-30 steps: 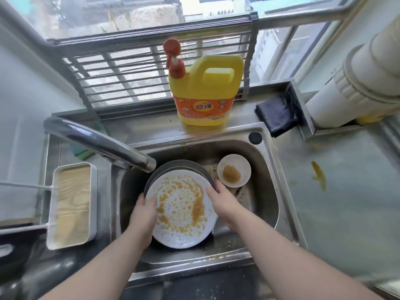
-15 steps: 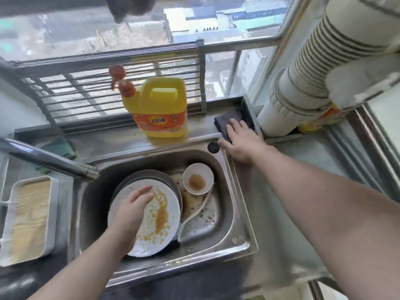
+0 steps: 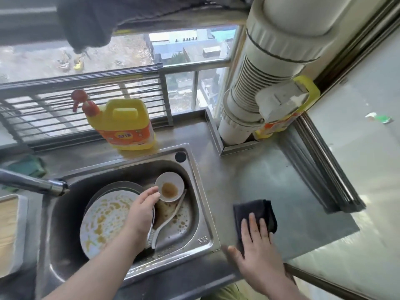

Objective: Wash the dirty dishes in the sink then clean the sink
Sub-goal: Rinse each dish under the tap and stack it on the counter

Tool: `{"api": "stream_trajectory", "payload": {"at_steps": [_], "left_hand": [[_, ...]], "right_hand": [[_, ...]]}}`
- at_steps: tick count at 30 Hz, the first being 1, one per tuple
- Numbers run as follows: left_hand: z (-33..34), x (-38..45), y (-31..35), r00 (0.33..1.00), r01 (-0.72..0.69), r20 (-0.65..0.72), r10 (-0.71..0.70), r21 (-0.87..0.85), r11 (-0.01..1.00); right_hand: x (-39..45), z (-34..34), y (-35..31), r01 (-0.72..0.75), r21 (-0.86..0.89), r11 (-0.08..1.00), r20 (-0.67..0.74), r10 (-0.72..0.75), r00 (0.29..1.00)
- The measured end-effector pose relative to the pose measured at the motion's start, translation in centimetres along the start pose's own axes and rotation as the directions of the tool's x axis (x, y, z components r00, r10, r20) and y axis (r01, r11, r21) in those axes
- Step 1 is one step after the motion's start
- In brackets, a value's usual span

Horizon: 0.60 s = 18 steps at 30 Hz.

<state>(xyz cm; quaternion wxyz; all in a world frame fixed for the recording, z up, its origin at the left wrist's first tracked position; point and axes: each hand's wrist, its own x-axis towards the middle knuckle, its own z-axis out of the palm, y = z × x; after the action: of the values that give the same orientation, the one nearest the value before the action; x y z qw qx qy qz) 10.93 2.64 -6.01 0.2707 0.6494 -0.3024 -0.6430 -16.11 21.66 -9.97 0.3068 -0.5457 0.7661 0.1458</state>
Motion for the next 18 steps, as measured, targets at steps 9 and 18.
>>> {"api": "stream_trajectory", "payload": {"at_steps": [9,18], "left_hand": [[-4.2,0.0,-1.9,0.993,0.066,-0.094,-0.067,-0.014,0.998],[-9.9,0.8,-4.7,0.959,0.114,-0.256,-0.124,-0.057,0.992]], "right_hand": [[8.0,-4.9,-10.1,0.174,0.051,0.983,-0.039,-0.172,0.984],[23.5,-18.8,-19.7,0.11,0.156,0.982,0.003,-0.112,0.994]]}}
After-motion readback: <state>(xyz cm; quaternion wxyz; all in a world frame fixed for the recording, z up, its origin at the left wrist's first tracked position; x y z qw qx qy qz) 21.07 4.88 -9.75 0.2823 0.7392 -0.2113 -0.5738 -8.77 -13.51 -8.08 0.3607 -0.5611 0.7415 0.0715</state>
